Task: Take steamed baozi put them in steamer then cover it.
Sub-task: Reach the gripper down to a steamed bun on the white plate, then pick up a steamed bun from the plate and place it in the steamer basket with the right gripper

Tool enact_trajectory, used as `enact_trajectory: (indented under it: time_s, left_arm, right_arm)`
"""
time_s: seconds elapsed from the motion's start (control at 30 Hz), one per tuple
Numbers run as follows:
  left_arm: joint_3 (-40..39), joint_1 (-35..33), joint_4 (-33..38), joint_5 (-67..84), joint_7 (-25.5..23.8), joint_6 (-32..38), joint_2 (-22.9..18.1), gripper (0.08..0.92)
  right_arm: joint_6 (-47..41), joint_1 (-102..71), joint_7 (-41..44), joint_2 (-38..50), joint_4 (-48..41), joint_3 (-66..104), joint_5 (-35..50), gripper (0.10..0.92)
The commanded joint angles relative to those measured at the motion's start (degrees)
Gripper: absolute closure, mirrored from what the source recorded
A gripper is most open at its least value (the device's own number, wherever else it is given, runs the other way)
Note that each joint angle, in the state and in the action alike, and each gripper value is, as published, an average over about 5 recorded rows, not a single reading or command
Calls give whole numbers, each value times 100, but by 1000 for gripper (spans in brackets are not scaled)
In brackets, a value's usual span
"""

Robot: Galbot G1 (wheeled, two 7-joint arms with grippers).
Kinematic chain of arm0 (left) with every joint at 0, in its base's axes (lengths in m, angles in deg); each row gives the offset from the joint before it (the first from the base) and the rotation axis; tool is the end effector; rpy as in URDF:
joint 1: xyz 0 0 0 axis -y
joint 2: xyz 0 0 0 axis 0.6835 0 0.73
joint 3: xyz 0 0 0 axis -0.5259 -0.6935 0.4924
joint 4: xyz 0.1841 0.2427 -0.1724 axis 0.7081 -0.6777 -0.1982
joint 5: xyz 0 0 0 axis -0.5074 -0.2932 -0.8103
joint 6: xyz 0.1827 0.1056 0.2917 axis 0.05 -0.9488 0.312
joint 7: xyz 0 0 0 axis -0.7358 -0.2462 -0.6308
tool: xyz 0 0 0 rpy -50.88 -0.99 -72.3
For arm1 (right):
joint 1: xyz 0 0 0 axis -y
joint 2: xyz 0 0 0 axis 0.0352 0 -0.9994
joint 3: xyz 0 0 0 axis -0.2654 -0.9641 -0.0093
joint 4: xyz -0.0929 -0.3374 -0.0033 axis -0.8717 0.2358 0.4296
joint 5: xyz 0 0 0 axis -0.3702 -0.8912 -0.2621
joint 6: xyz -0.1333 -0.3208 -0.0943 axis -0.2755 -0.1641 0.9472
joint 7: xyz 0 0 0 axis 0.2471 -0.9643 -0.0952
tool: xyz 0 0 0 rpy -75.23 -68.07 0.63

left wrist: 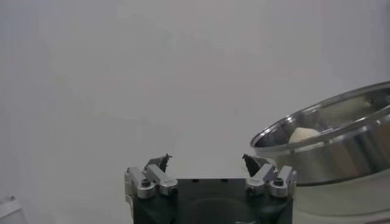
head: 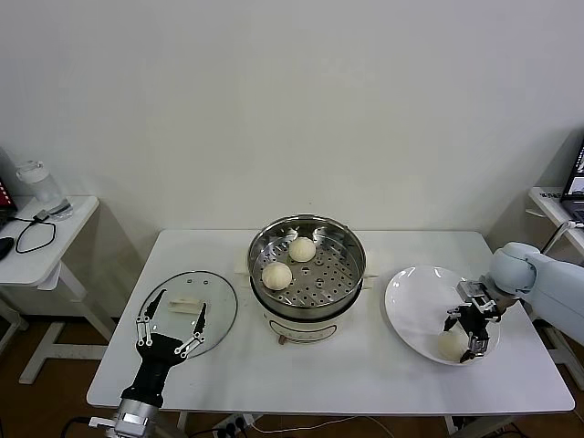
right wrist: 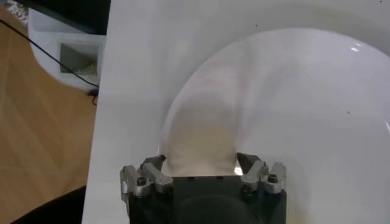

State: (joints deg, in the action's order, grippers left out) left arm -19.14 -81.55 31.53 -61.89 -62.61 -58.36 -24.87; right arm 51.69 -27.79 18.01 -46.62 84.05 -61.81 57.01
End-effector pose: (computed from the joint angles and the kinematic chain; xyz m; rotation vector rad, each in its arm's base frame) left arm 0.1645 0.0637 -0.3238 0.2154 2.9045 0.6387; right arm 0.4855 -0.2431 -0.2292 1.4157 -1.2032 1.1586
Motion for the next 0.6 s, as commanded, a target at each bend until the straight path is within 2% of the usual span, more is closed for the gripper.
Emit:
enact_trajectory:
  time_s: [0.03,0.3,0.6]
  left_arm:
    - [14,-21,14,-9,1,0,19,177]
    - [32,-59,85,-7,3,-33,87,177]
    - [-37,-76,122,-10,5,-35,98,177]
  right_arm:
    - [0,130,-14,12,36,-24,49,288]
    - [193,1487,219,44,367,-487,349,314]
    - [1564,3885,46,-897,851,-1567,472,317]
